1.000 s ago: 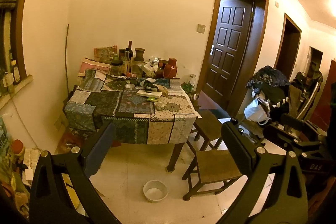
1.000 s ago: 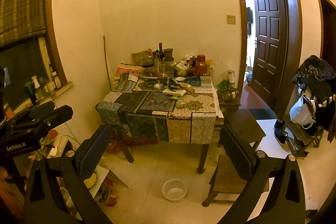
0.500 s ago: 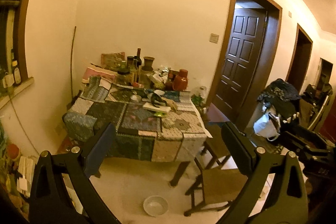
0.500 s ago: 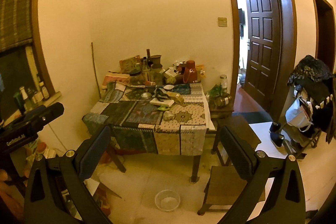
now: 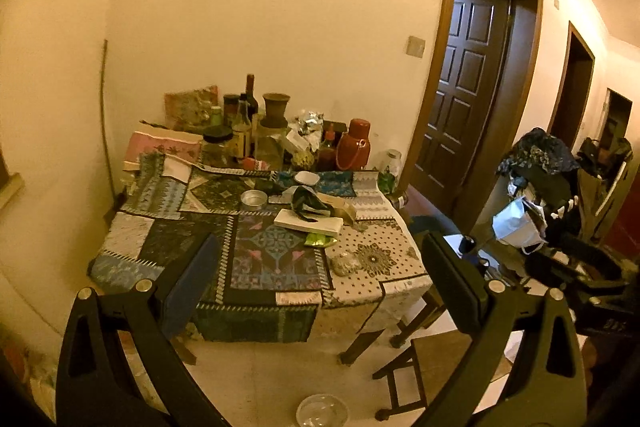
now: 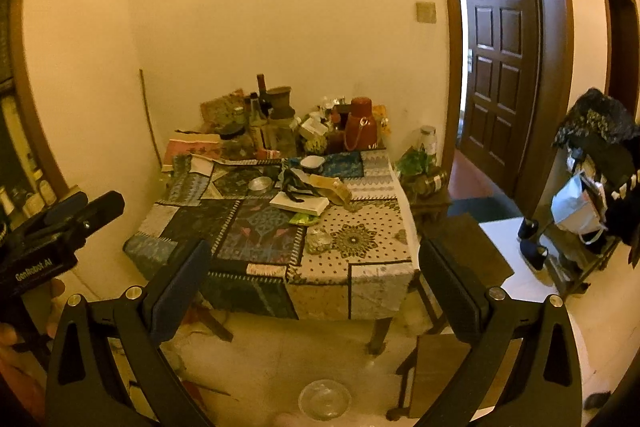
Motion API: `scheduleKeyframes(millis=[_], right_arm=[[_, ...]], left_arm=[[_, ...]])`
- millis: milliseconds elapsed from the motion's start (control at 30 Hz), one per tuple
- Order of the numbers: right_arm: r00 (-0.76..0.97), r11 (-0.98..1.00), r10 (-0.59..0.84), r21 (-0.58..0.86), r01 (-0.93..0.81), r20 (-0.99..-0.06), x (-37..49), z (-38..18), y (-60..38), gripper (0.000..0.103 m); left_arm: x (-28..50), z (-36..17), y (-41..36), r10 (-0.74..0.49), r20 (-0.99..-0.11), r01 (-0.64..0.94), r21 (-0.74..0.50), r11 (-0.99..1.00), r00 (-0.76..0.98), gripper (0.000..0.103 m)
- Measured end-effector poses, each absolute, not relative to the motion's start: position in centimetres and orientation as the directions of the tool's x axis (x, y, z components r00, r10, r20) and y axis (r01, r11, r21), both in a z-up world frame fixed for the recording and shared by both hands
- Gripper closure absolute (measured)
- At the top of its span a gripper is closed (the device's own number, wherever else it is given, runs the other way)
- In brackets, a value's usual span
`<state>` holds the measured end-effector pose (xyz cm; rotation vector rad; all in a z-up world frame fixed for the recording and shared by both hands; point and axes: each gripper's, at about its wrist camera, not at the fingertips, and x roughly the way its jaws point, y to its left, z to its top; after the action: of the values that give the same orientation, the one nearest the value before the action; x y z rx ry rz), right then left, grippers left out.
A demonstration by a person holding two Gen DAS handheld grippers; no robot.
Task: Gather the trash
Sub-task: 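Move both tools down toward the foil ball and white card on the table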
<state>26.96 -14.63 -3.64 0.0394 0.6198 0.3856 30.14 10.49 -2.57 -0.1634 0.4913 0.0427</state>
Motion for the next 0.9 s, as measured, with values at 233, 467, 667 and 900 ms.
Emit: scheduleKeyframes(millis=[233, 467, 667, 900], right_arm=[[0.693, 0.944, 0.321, 0.161, -0.288, -0.645, 32.6, -6.7, -10.8, 0.000], [0.571, 0.944, 0.302, 0.157, -0.290, -0.763, 38.4, -12.9, -7.5, 0.000], [0.446, 0.923, 0.340, 0.202, -0.328, -0.828, 44.1, -18.8, -5.4, 0.001], [0.271, 0.871, 0.374, 0.236, -0.431, -0.887, 50.5, -24.9, -2.8, 0.024]], left_arm=[[37.2, -5.4, 15.2, -0.005, -0.543, -0.087, -0.145, 0.986, 0.840, 0.002], [42.6, -10.3, 17.5, 0.015, -0.652, -0.130, -0.128, 0.983, 0.758, 0.002], [46.3, -14.3, 18.2, 0.045, -0.727, -0.199, -0.127, 0.972, 0.685, 0.002], [50.6, -17.9, 17.9, 0.068, -0.794, -0.310, -0.157, 0.938, 0.605, 0.005]])
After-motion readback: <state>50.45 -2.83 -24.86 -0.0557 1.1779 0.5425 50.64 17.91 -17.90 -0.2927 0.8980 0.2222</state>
